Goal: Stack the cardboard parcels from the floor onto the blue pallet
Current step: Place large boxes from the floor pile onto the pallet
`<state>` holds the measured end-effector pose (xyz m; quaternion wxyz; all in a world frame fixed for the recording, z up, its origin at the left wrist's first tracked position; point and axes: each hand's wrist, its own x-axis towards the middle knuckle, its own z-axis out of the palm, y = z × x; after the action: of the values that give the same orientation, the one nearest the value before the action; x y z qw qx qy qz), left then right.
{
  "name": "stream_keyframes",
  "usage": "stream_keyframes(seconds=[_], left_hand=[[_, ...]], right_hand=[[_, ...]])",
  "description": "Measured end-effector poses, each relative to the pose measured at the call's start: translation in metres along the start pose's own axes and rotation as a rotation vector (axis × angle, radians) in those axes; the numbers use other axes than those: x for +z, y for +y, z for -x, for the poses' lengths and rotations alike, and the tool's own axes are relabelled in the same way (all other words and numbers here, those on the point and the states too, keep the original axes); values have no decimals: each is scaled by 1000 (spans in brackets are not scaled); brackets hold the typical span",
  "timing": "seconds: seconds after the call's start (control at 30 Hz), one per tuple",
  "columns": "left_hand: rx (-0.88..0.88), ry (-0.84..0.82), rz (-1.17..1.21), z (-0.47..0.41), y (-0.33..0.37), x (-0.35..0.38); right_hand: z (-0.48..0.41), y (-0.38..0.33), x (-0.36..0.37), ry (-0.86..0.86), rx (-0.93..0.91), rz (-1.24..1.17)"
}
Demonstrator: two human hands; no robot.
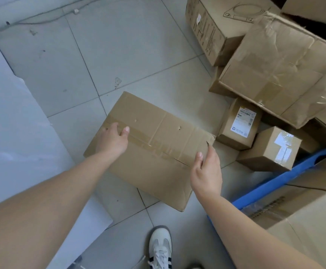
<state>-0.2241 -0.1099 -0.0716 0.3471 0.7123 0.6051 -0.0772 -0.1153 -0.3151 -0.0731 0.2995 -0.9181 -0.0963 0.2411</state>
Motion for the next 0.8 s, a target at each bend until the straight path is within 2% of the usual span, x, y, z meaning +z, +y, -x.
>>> stream_keyframes(seconds=[0.2,0.4,0.53,0.67,0.8], left_hand=[[29,68,-30,-43,-23,12],[35,168,-228,-77,-40,27],[-58,149,-178,-90,-46,32],[-77,167,-124,-89,-47,28],[-111,235,-152,-75,-40,20]], right_hand=[[-7,27,36,20,99,-25],[-16,50,69,54,127,-72],[-19,56,78,103,147,-156],[-24,54,79,122,197,-216],[-28,45,66,103,211,-241]])
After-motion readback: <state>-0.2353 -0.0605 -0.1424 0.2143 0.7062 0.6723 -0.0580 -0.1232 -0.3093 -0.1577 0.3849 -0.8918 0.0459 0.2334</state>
